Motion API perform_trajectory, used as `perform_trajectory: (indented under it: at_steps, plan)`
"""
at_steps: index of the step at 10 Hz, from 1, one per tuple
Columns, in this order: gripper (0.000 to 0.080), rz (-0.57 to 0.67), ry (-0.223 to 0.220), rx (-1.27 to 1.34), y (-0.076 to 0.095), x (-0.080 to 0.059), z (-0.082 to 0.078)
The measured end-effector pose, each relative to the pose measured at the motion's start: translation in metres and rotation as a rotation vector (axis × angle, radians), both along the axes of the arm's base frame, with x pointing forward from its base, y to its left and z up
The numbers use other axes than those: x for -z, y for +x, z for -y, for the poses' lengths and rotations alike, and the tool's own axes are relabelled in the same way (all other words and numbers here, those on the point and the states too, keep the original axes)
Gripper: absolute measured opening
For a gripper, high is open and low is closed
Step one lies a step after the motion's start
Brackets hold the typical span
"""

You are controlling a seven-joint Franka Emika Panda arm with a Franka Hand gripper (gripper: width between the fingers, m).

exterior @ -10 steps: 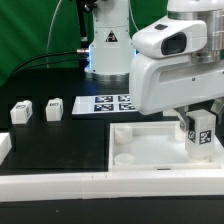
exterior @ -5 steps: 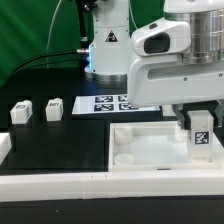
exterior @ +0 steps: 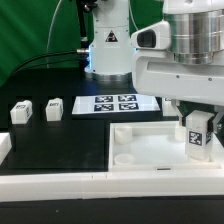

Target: Assemble one leg

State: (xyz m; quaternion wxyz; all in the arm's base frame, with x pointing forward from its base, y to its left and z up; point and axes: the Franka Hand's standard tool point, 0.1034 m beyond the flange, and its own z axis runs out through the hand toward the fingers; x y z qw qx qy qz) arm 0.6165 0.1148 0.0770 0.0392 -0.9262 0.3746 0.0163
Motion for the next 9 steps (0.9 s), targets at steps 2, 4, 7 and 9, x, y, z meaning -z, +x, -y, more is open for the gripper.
perform_trajectory:
  at_steps: [2, 4, 7, 9]
  plan:
    - [0.0292, -0.017, 0.011, 0.202, 0.0004, 0.0008, 0.0008]
    - [0.0292, -0.029, 0.017, 0.34, 0.0007, 0.001, 0.0013]
    - [0.0367, -0.033, 0.023, 0.363, 0.0005, 0.001, 0.0004]
    - [0.0618, -0.031, 0.026, 0.336, 0.0004, 0.0011, -0.0004]
